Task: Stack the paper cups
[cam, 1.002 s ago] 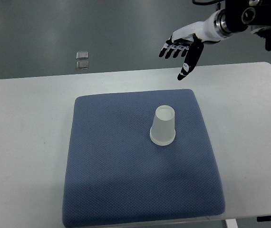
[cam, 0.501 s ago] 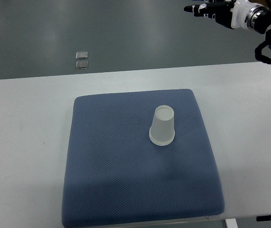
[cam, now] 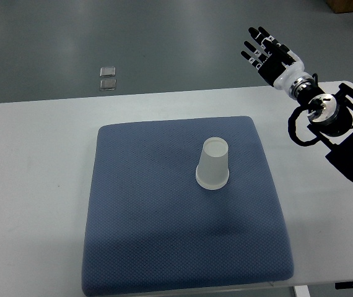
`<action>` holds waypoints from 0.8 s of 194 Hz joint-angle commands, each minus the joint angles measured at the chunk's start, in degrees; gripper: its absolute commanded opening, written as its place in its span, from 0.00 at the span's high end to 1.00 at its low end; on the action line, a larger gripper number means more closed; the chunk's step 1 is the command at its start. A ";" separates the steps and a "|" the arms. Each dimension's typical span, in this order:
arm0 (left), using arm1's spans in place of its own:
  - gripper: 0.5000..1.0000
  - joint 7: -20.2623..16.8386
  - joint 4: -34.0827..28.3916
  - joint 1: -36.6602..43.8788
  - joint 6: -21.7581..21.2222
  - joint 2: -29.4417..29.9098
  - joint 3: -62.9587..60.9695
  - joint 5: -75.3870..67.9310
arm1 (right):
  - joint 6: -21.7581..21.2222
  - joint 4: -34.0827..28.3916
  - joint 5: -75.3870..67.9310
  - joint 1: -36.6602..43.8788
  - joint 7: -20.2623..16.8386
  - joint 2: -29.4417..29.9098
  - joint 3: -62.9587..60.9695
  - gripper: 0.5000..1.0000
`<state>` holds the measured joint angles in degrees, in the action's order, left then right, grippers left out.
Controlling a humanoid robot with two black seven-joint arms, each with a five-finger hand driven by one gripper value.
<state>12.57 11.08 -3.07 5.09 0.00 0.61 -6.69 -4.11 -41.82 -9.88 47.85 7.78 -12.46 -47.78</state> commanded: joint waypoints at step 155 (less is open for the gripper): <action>0.00 0.09 0.17 -0.01 0.00 0.00 -0.17 0.01 | -11.97 6.84 1.97 -5.57 1.54 4.38 -2.58 0.17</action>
<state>12.57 11.25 -3.08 5.10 0.00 0.44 -6.68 -16.47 -34.99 -8.46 41.88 9.46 -7.96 -50.80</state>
